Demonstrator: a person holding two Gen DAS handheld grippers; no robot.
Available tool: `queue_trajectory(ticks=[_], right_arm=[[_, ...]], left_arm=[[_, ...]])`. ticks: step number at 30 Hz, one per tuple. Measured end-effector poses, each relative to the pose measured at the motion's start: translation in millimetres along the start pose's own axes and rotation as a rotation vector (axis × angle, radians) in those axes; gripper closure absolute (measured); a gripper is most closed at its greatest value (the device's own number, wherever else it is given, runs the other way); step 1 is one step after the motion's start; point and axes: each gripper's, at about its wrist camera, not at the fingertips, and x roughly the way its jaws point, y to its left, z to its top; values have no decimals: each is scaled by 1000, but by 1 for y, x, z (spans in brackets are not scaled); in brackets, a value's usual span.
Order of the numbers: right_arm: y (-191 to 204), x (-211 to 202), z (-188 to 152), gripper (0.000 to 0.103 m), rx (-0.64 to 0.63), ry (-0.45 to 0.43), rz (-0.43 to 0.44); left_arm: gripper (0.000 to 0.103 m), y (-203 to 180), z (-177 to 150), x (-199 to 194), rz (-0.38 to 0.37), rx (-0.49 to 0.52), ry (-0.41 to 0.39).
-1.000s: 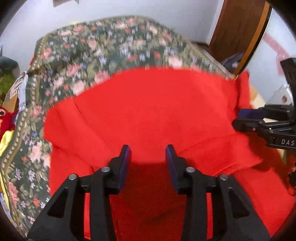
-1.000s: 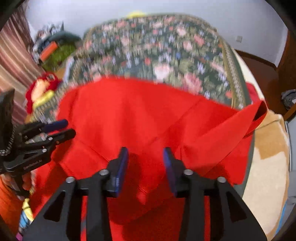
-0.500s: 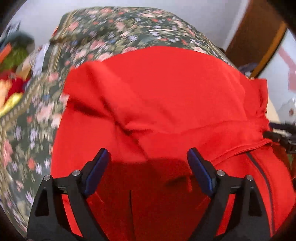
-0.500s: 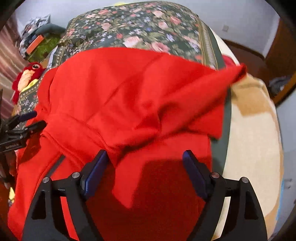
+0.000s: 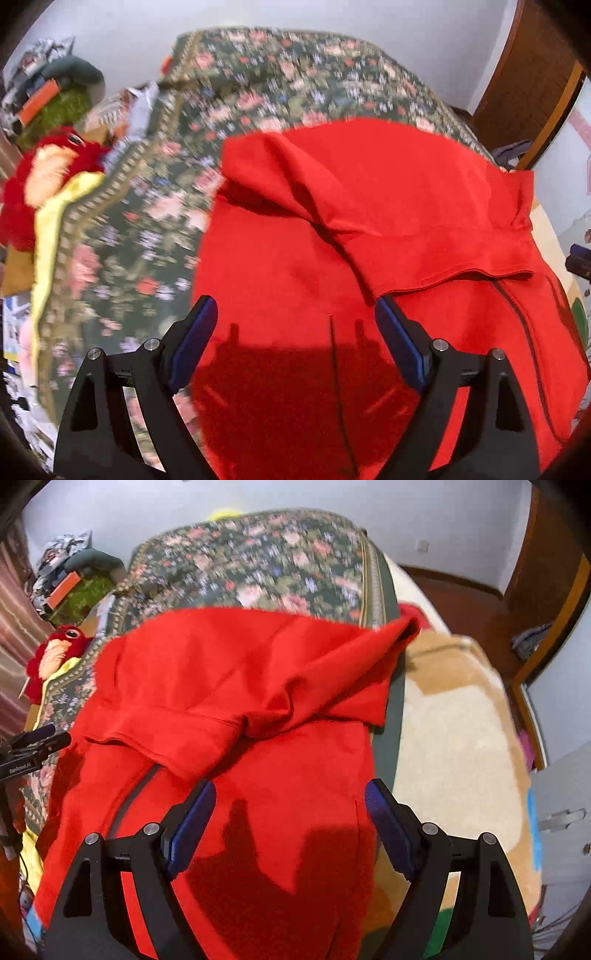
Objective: Fold large clothes
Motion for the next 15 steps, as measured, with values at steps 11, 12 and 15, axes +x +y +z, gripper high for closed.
queue_trajectory(ticks=[11,12,15], right_arm=[[16,-53,-15,15,-46,-120,-1],[14,-54,-19,15,-38,-121,2],[7,-53,-33,15,-1,-107,13]], left_arm=[[16,41,-26,-59,-1,-70,-69],[16,44,-30,-59,-3,-78,-60],[16,57,-50,-51,-20,-131,-10]])
